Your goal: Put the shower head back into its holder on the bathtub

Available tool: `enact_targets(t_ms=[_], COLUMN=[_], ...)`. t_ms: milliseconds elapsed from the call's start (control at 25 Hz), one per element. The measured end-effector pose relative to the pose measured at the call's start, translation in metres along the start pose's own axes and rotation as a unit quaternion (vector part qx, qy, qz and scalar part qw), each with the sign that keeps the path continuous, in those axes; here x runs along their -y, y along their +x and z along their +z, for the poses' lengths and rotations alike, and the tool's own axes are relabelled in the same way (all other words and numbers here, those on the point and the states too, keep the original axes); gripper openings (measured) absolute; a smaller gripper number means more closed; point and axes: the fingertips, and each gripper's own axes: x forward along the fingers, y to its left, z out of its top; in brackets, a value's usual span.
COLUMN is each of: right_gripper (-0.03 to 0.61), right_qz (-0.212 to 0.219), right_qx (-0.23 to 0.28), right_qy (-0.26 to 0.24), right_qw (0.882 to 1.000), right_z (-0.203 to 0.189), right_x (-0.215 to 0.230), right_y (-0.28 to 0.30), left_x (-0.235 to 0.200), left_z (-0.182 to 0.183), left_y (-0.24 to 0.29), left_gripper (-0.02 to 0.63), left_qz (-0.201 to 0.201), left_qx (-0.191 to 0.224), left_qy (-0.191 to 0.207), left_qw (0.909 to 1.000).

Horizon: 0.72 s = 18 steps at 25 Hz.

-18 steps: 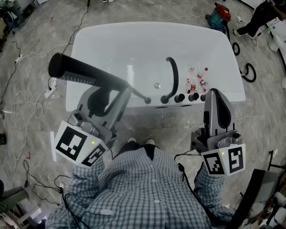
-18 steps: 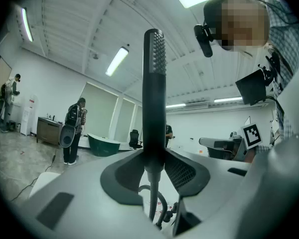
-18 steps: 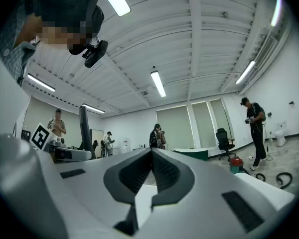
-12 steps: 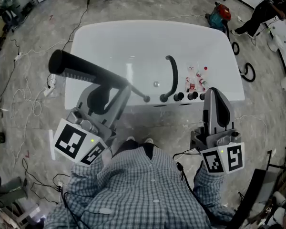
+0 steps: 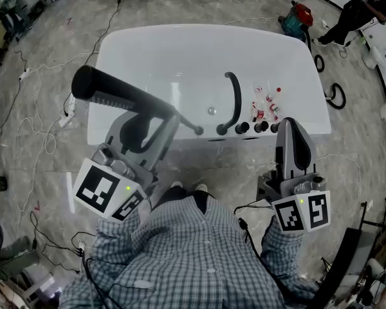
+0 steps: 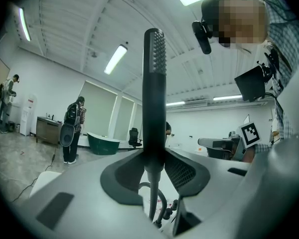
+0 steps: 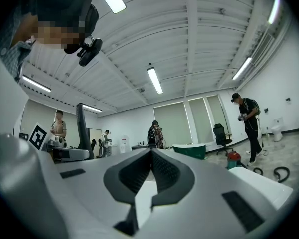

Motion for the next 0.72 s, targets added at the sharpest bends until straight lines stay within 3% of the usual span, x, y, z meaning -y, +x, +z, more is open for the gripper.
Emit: enact_targets(t_ms=[720], right_gripper=[0.015], right_qz=[0.005], right_qx=[-0.055], right_qy=[0.010], right_qw=[0.998], right_z=[-0.040], right_x=[0.000], right_y=[0.006], left_x=[-0.010], left_z=[-0.048], left_y=[0.020], left_gripper=[0.132], left_qz=[-0.004], left_qx=[-0.026], left_qy=[-0.012], left_qw=[0.9996])
